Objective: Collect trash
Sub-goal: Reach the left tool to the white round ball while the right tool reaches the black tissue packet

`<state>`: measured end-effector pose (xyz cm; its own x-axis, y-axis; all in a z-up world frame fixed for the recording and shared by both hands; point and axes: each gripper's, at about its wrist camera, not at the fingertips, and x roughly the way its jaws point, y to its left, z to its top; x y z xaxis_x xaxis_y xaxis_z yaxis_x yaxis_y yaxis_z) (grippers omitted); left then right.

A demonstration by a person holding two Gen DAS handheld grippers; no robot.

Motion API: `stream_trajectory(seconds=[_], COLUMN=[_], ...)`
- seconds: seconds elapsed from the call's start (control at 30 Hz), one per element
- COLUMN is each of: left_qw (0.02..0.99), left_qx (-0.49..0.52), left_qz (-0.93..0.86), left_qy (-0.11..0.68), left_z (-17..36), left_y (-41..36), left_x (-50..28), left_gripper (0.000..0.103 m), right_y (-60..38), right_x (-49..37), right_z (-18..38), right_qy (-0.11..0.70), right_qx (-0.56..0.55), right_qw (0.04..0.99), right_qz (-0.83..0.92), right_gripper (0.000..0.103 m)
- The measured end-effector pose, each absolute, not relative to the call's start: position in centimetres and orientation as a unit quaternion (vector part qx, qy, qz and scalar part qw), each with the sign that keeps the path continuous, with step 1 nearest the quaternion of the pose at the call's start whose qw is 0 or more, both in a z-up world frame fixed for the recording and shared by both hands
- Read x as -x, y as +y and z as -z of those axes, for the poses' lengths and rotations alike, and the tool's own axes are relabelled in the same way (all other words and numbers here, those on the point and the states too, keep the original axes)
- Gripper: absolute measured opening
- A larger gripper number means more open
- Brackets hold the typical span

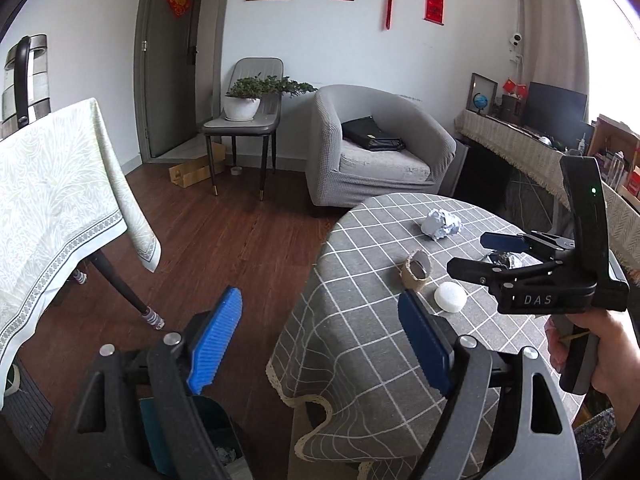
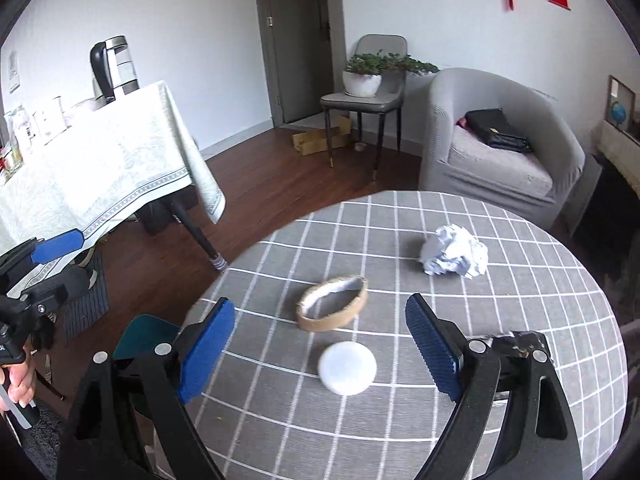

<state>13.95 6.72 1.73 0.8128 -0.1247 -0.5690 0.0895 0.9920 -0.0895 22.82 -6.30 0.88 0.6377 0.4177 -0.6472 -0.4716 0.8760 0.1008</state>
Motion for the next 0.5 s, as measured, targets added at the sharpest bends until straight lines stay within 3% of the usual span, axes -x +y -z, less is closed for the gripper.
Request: stream_trajectory(seconds=[0.5], left_qw=[0.921], left_qx=[-0.037], left_qz=[0.138], left_qy=[0.361], left_z=[3.0], left_y=[-4.6], left_x=[-18.3], left_gripper=[0.083], right_y=[-16.2], right_x=[-25.6], right_z=[1.0], right_qy=[0.385], right_qx=[0.003], right_qw=[0.905], right_qz=[-0.179], right_gripper=[0.092])
